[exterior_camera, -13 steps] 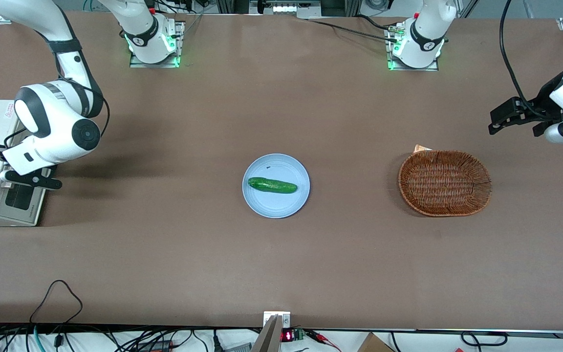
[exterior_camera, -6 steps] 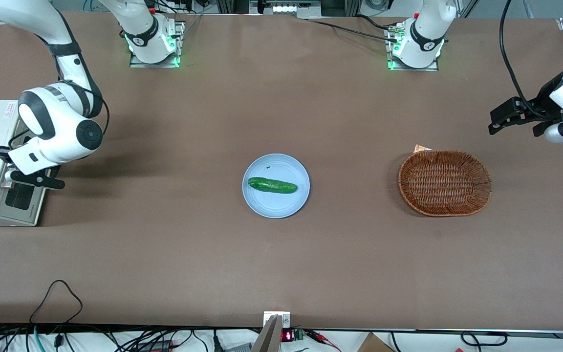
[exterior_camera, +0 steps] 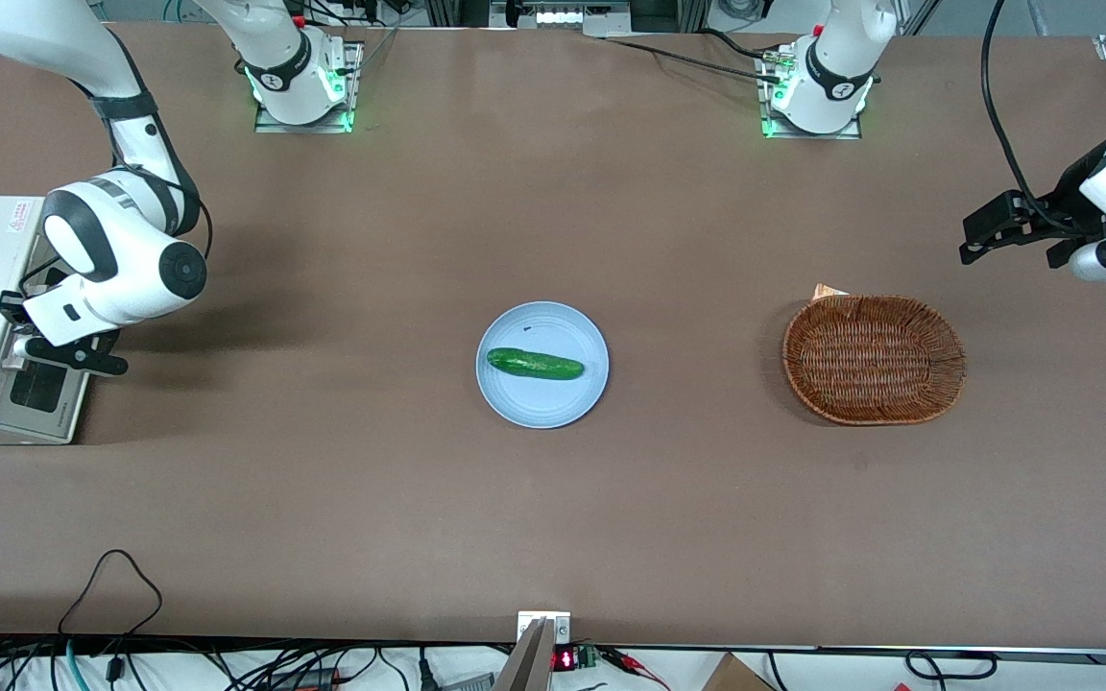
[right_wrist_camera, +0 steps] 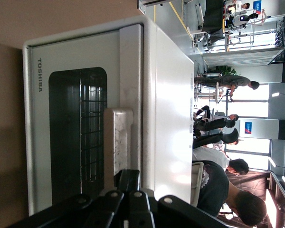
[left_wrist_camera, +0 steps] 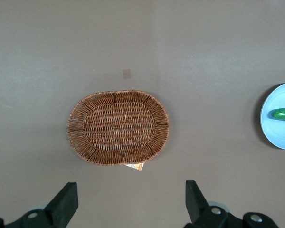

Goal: Open oven door with right arm only
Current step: 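Lower the right gripper onto the oven door handle, then pull the door handle outward and down with the right gripper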

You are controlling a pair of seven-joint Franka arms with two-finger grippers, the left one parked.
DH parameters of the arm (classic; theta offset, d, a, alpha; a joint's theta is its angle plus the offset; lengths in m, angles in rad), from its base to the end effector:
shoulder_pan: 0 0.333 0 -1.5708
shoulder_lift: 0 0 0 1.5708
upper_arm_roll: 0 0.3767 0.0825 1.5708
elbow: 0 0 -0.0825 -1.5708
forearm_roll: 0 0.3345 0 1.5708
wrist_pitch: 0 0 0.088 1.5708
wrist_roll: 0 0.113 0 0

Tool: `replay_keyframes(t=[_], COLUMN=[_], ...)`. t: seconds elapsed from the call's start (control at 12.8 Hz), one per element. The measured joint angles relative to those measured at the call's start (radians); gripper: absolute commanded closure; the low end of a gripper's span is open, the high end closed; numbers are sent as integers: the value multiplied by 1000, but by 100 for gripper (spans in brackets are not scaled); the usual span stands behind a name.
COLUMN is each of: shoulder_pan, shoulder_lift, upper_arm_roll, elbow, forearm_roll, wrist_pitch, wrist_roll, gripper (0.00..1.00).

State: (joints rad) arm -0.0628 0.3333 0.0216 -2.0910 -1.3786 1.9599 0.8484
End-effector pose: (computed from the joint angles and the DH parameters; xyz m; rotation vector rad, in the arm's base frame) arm 0.5512 -0.0935 0.3611 1.9926 0.0245 0.0942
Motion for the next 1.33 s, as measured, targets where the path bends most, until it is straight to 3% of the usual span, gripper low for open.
replay_keyframes(t=[0.55,1.33], shoulder_pan=[1,25], shoulder_lift=[-1,-14], upper_arm_roll=[7,34], elbow=[-3,-18], forearm_roll=[4,129], wrist_pitch=[13,120], wrist_roll=[4,2], gripper=[99,99])
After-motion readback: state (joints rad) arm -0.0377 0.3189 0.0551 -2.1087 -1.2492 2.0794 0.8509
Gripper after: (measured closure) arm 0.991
